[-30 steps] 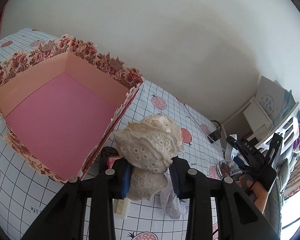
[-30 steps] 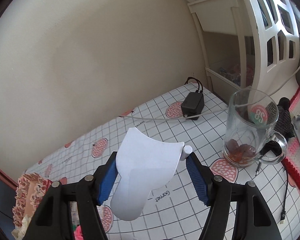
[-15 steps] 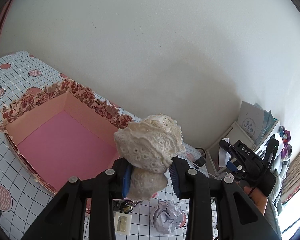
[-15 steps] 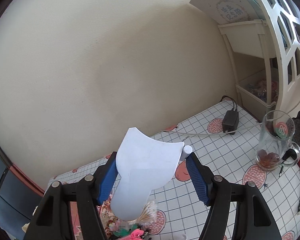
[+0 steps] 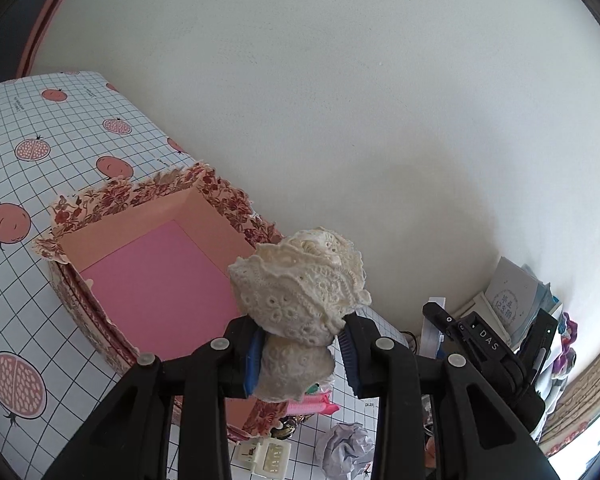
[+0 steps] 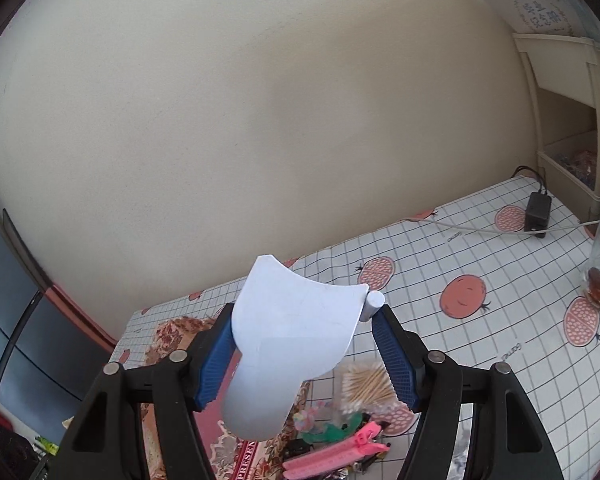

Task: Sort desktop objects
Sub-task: 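Lift both held items and carry them over the pink floral box, then open the right tool dropping the white paper while the left tool releases the lace into the box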

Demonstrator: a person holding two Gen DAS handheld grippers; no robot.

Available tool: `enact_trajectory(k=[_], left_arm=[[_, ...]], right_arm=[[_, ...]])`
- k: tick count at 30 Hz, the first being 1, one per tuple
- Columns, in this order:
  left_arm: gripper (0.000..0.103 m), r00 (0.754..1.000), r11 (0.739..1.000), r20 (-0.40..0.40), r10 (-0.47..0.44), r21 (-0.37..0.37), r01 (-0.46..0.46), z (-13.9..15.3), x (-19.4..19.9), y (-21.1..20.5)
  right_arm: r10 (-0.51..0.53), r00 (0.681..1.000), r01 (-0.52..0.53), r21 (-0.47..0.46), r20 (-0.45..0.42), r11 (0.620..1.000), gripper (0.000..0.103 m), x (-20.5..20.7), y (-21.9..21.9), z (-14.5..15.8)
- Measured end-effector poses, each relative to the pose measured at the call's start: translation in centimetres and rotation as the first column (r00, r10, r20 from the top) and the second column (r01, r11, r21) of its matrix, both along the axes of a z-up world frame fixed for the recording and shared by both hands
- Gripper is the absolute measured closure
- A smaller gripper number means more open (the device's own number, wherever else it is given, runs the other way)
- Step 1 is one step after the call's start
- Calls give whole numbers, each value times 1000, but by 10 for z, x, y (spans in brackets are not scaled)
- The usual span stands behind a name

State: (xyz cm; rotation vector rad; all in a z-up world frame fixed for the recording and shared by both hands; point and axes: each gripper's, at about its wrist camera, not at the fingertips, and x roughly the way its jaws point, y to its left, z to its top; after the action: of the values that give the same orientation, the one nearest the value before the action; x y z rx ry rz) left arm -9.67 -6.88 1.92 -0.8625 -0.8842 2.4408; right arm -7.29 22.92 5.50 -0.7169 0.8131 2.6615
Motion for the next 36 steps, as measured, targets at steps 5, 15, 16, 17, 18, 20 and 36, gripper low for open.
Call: enact_trajectory(k=[5,15,16,17,18,20,36], left_arm=[[68,999,998,24,37,44,-38,-6,-1,-20],[68,996,993,63,56,101,-62,-17,-8,-37],[68,996,992,66,60,107,-67,-17,-8,-39],[68,996,991,70,64,114,-72,-18,-9,-41],[68,995,990,74,68,122,-77,-20,-10,-44],[68,994,987,81,73,137,-84,-22,-12,-49],[66,986,977,122,115,166,-135,-33,-20,-68]], right_arm=[[67,998,-67,4,16,998,32,-9,-27,-8],[155,987,-155,-6,46,988,32,-34,-72,-23],[164,985,-164,-1,50,986,32,-36,-76,-24],[171,984,-171,1,53,985,32,-38,-79,-26],[177,983,-177,2,58,984,32,-39,-82,-27],[199,978,-200,4,64,980,32,-42,-89,-30],[296,949,-303,54,110,951,32,-55,-124,-43]])
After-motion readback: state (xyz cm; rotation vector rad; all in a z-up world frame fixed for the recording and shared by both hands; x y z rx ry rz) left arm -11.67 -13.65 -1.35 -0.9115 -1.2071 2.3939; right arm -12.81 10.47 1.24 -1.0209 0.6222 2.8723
